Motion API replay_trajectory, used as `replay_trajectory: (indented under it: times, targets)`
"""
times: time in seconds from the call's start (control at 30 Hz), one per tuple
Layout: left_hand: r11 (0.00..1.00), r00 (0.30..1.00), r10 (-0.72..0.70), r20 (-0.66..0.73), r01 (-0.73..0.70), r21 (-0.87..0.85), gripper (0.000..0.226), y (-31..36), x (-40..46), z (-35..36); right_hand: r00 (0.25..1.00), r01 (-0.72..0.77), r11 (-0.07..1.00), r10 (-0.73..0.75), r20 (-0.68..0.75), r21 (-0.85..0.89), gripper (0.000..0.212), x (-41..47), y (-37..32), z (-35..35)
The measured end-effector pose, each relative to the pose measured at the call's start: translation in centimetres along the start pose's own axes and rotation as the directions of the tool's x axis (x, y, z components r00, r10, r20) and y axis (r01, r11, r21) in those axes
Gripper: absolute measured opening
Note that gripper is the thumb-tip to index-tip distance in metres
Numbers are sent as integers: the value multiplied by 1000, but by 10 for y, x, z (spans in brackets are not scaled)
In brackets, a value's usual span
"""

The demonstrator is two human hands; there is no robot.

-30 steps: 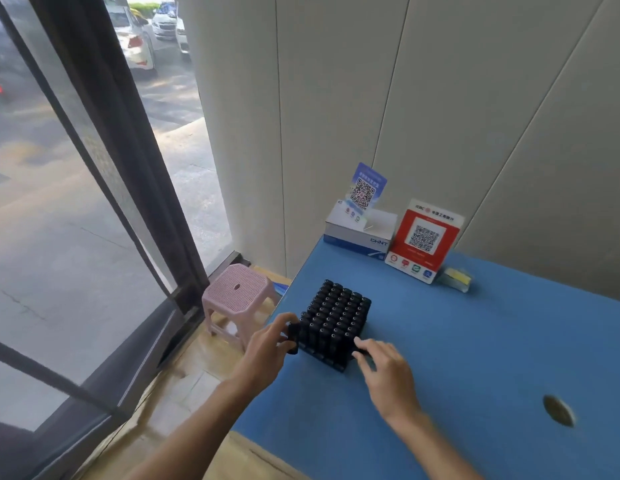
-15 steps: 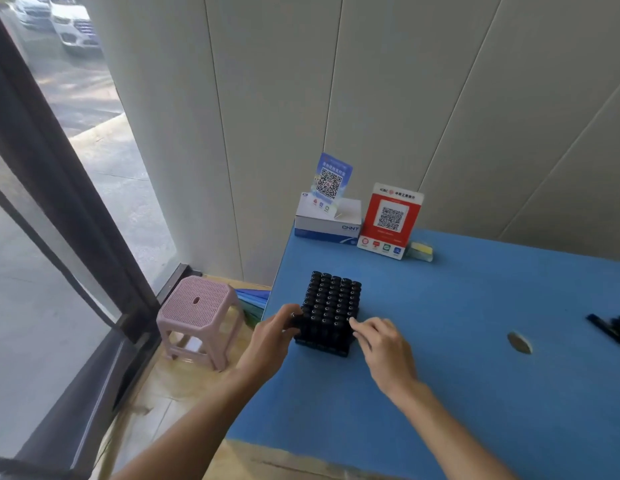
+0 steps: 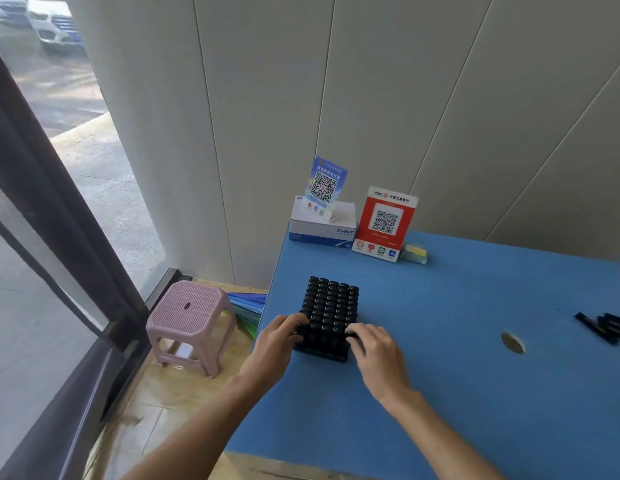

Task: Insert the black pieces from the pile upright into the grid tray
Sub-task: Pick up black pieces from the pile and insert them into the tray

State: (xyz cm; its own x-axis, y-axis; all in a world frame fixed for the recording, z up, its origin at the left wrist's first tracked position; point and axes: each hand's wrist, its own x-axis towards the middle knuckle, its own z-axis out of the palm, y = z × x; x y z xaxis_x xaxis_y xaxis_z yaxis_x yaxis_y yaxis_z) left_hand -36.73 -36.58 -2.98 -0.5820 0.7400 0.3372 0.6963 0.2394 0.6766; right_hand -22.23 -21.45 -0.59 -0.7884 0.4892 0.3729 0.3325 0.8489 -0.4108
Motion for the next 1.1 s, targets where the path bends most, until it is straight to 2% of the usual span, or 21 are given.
replay_trajectory:
  times: [0.4,0.67,0.8,1.1]
  targets:
    - [999,994,37,100,-41,33,40,-1,0,-4,1000,-11,1000,11,-3,-13,19,-1,-1,0]
    - [1000,996,-12,84,13,-16,41,-7,4,-5,997,-82,996,81,15,28,10,-1,-2,1]
    - [998,991,61,116,-63,21,42,-5,7,-5,997,-81,996,81,13,26,11,0,-4,2]
    - [999,991,41,131,-40,-11,35,-14,4,-5,997,-76,997,76,-3,26,10,0,1,3]
